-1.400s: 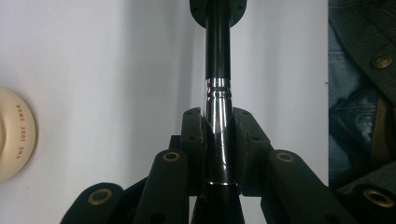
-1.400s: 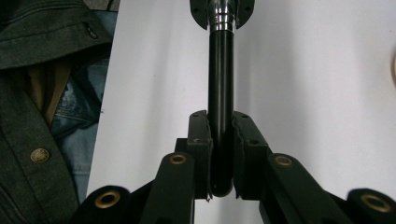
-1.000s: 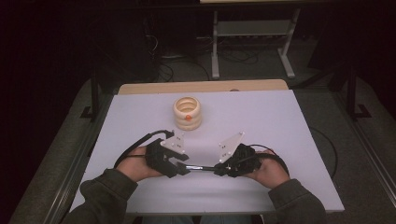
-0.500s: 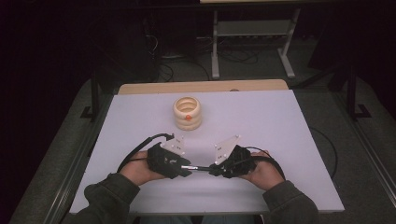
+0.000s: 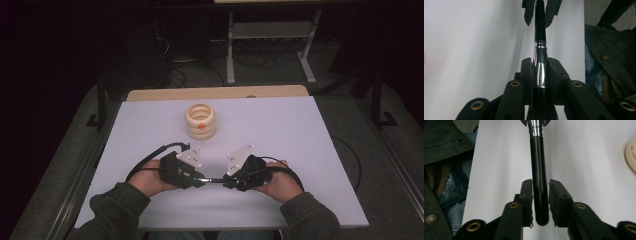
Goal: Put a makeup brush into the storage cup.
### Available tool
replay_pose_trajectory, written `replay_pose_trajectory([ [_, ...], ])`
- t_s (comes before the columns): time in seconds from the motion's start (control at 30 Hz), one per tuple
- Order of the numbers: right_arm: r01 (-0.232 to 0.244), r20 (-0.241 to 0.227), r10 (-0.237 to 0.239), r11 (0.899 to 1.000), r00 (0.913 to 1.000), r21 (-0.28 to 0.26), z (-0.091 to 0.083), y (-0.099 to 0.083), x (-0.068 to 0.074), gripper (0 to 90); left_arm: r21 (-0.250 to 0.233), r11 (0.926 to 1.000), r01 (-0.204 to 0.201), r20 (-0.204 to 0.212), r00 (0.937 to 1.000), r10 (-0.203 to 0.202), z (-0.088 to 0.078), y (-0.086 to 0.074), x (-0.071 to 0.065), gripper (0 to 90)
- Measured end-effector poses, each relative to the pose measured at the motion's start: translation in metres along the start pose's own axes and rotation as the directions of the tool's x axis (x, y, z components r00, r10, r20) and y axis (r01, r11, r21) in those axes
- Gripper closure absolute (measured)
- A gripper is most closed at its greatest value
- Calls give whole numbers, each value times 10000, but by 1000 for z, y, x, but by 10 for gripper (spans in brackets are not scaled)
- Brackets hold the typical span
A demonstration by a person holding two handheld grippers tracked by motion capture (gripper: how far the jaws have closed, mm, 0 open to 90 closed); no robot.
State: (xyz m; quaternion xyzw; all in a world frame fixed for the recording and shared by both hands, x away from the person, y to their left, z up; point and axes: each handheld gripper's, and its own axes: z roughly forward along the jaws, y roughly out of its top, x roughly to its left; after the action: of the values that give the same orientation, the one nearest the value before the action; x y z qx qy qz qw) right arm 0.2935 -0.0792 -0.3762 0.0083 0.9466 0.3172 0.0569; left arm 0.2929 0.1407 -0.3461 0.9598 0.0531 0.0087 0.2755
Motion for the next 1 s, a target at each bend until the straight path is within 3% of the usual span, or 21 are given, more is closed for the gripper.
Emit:
replay_pose_trajectory([
  [0.2, 284, 4, -284, 9990, 9996, 332, 2, 8, 1, 700, 268, 9996, -118, -35, 9999, 118, 4, 5, -2, 757],
  [0.33, 538, -163, -529, 9970, 9985, 555, 9, 10, 3, 777, 332, 9991, -282, -25, 9996, 283, 4, 6, -4, 756],
  [0.43, 434, -291, -422, 9982, 9987, 412, 9, 8, 4, 782, 9, 9999, -118, 30, 9999, 118, 2, 3, -4, 737],
  [0.5, 284, -291, -275, 9992, 9992, 294, 7, 6, 5, 782, -322, 9994, 136, -5, 9999, -136, -1, -1, -1, 644],
  [0.6, -40, -254, 43, 9999, 9997, 100, 5, -1, 5, 783, -982, 9925, 730, 26, 9973, -731, -8, -10, 3, 579],
  [0.77, -491, -66, 489, 9981, 9988, -383, -2, -11, 1, 782, -1593, 9790, 1271, 49, 9918, -1280, -13, -23, 6, 529],
  [0.83, -586, 115, 592, 9971, 9982, -485, -5, -12, 1, 782, -1893, 9722, 1380, 131, 9903, -1381, -15, -26, 6, 519],
  [1.0, -750, 280, 780, 9924, 9966, -979, -10, -11, -2, 782, -2202, 9654, 1396, 115, 9900, -1406, -14, -23, 5, 519],
])
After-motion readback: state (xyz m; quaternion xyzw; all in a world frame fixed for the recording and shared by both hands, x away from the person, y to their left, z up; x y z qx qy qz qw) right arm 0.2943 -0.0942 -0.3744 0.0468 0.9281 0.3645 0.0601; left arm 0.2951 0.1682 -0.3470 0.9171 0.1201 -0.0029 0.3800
